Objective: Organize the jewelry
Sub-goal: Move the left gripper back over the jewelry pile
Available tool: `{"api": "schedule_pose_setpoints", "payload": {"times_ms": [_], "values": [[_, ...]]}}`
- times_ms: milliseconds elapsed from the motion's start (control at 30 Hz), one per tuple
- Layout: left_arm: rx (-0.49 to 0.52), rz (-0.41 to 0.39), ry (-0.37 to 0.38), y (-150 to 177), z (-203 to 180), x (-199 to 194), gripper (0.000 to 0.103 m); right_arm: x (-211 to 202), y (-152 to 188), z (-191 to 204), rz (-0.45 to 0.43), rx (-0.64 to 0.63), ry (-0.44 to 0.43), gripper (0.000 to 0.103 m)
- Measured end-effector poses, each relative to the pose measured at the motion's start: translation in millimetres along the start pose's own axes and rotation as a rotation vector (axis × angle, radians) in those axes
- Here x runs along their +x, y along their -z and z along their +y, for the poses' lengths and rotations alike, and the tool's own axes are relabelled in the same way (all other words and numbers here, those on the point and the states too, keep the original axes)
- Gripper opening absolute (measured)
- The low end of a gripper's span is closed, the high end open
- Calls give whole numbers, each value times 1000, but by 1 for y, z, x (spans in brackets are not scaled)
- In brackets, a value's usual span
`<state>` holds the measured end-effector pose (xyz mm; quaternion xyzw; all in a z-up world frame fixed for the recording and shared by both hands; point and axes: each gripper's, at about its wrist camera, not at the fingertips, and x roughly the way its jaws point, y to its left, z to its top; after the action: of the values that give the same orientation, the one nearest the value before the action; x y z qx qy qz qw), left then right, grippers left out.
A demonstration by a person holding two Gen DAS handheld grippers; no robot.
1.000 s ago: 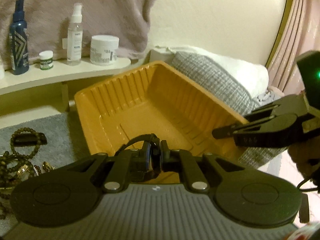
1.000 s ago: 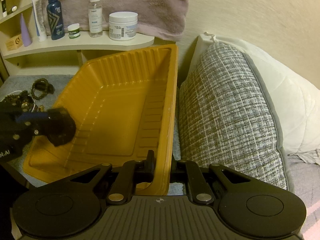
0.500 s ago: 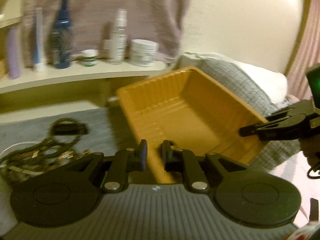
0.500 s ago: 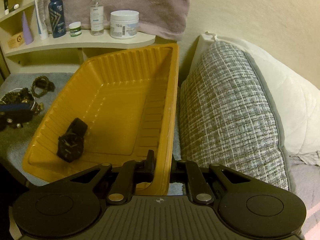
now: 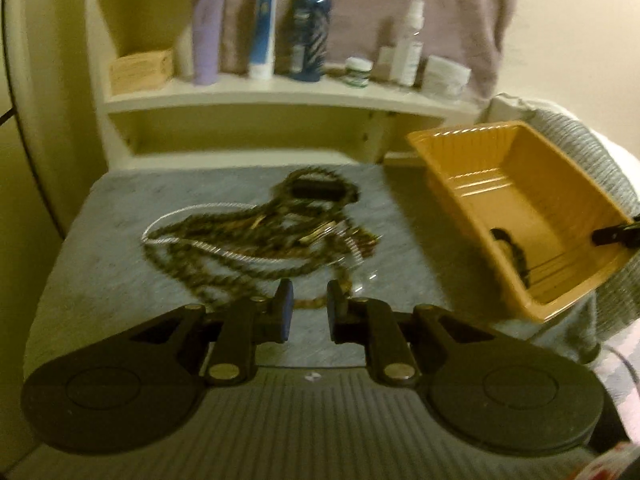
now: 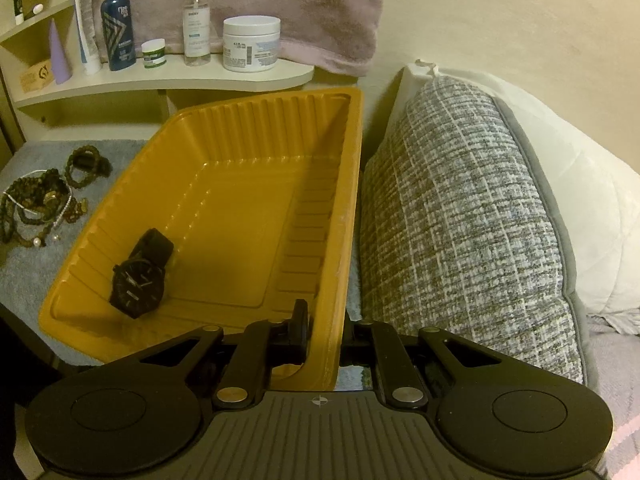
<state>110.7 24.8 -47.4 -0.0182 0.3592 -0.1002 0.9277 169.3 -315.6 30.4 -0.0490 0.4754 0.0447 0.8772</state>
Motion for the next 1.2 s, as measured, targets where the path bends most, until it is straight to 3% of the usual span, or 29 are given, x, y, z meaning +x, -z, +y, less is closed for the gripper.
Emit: {"api": "schedule_pose_setpoints", "payload": {"times_ms": [400, 567, 733, 1067, 1133, 1200], "values": [[151, 5, -69, 9, -12, 18, 17, 0, 0, 0, 2, -1, 2, 12], [135, 18, -114, 8, 0, 26, 18, 1, -1, 0, 3, -2, 3, 12], [153, 49, -112, 11, 4, 36, 23, 1, 0, 0, 4, -1, 3, 12], [292, 89, -112, 4, 2, 50, 26, 2, 0, 0, 3, -2, 4, 12], [306, 101, -97, 2, 4, 50, 21, 2, 0, -1, 3, -1, 4, 12], [308, 116, -87, 1, 6, 51, 7, 3, 0, -1, 3, 1, 5, 12]]}}
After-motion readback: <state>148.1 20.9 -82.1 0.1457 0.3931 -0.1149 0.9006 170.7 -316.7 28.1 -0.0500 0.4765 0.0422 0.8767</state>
